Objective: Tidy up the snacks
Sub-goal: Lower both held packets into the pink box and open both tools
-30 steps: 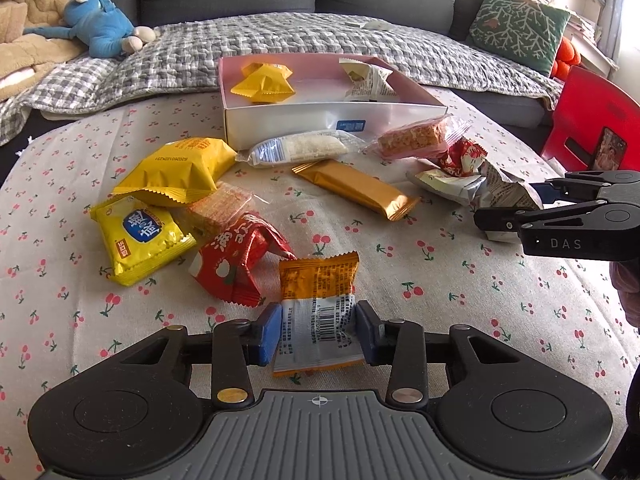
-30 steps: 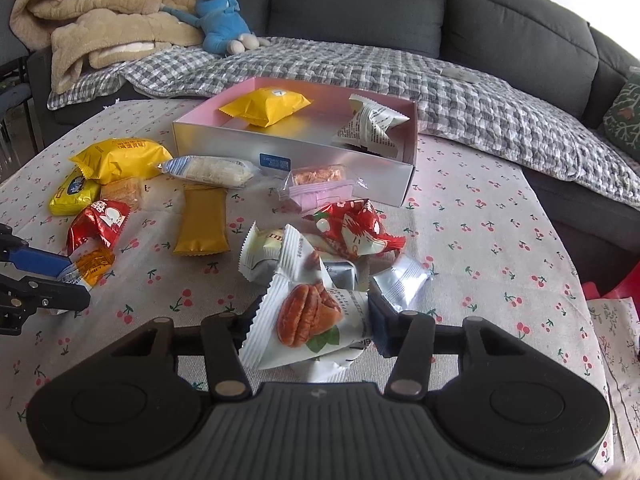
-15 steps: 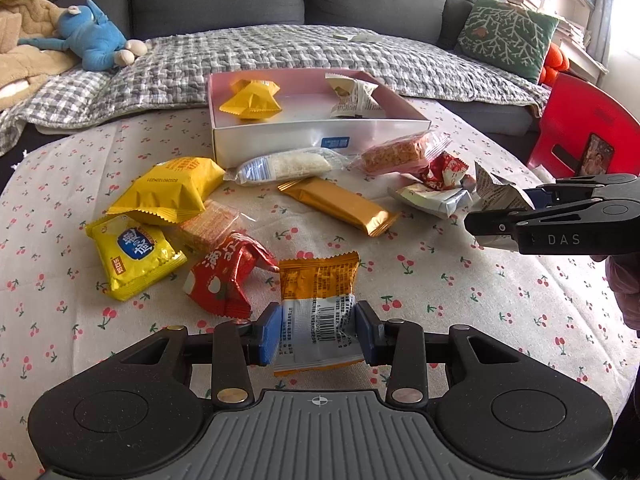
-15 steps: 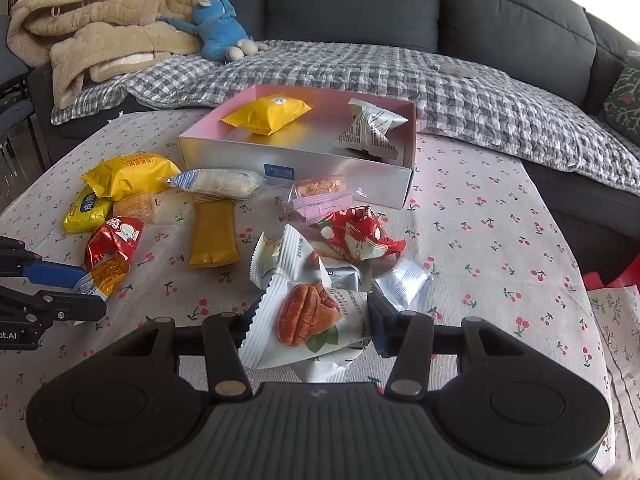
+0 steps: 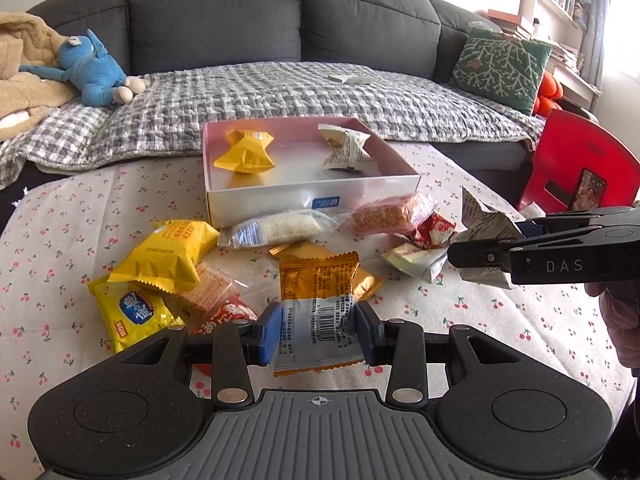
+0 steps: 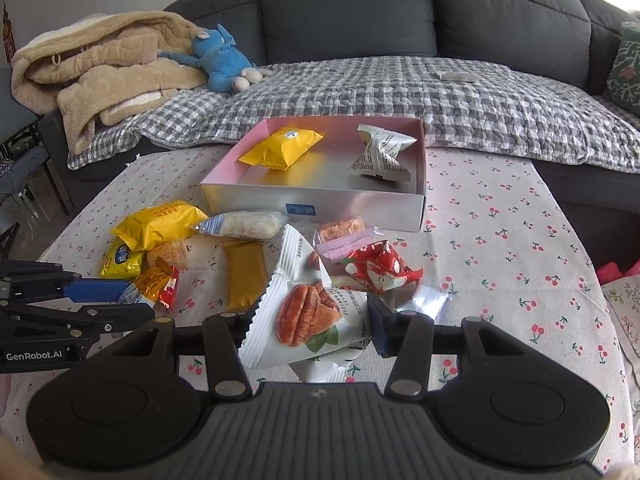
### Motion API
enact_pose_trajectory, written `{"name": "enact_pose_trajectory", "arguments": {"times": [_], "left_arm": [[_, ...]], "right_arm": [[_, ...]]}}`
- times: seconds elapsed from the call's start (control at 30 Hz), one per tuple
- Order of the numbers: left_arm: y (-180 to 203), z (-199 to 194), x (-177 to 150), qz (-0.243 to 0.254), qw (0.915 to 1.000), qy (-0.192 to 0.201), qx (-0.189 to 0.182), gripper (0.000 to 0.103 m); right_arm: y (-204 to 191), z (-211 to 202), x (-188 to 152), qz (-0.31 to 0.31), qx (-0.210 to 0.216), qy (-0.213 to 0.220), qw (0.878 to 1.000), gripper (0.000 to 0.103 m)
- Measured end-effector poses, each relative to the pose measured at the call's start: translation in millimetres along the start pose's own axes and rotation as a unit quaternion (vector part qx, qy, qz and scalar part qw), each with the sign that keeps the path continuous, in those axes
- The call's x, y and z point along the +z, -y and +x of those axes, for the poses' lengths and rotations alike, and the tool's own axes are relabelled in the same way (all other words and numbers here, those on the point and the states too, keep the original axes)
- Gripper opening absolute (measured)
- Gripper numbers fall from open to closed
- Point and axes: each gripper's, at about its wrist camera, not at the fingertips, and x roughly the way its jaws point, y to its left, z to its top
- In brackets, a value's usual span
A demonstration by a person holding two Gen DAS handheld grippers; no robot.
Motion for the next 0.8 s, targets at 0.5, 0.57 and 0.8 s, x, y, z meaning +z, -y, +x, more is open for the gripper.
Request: {"name": "enact_pose_trajectory", "arguments": {"times": [0.5, 0.57, 0.8], "left_arm": [[-3, 16, 54, -0.035, 0.9987, 0.027, 0.024, 0.037], [-6, 22, 59, -0.041, 0.9985, 0.023, 0.028, 0.037], [-11, 47, 77, -0.045, 0.9979, 0.019, 0.043, 0.037]], "right_arm": [[1, 12, 47, 0.016, -0.004, 0.041, 0.999, 0.046], [3, 16, 53, 0.021, -0.005, 0.045, 0.999, 0.046], [16, 33, 69, 0.04, -0.009, 0.054, 0.998, 0.046]]}}
